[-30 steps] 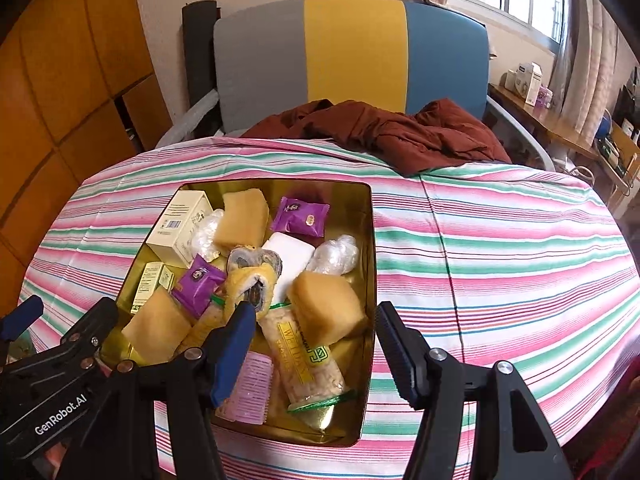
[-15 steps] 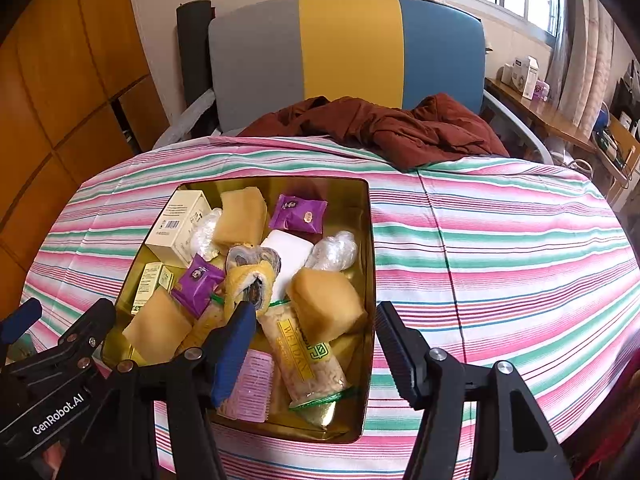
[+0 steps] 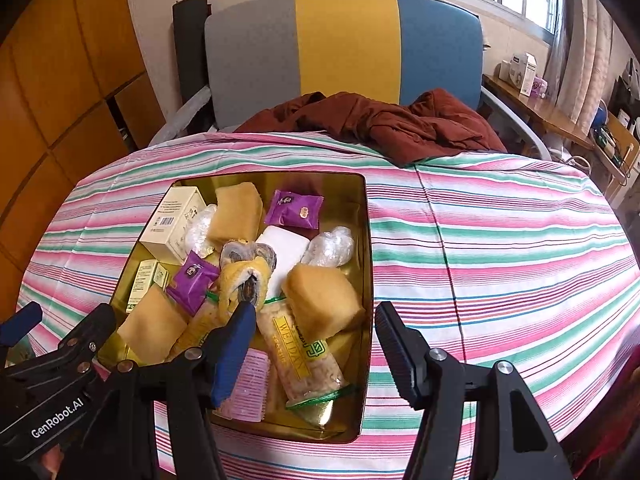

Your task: Organize objects

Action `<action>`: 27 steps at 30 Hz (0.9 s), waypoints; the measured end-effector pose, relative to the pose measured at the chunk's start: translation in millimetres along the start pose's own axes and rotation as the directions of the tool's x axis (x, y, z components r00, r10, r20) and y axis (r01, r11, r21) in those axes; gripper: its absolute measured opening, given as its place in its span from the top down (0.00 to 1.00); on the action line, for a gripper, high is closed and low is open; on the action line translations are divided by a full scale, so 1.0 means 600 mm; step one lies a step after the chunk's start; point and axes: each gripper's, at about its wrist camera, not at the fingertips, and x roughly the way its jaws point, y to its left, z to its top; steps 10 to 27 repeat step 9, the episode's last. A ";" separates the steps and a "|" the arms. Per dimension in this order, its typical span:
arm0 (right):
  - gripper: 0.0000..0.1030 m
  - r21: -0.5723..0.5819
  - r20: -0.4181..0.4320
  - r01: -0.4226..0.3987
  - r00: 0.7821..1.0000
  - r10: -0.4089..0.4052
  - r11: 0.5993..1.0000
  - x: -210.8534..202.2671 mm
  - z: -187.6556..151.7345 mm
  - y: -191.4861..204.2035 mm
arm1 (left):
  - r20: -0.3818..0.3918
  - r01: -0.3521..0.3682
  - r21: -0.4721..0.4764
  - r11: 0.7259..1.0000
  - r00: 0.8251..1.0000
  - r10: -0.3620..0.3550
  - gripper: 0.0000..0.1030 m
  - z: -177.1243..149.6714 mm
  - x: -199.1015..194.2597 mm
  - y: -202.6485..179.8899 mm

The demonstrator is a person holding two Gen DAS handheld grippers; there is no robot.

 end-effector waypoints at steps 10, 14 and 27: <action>0.39 -0.002 -0.006 0.001 1.000 -0.001 1.000 0.007 -0.001 -0.001 | 0.002 0.020 -0.018 1.000 1.000 -0.020 0.01 -0.002 0.004 0.003; 0.39 -0.002 -0.006 0.001 1.000 -0.001 1.000 0.007 -0.001 -0.001 | 0.002 0.020 -0.018 1.000 1.000 -0.020 0.01 -0.002 0.004 0.003; 0.39 -0.002 -0.006 0.001 1.000 -0.001 1.000 0.007 -0.001 -0.001 | 0.002 0.020 -0.018 1.000 1.000 -0.020 0.01 -0.002 0.004 0.003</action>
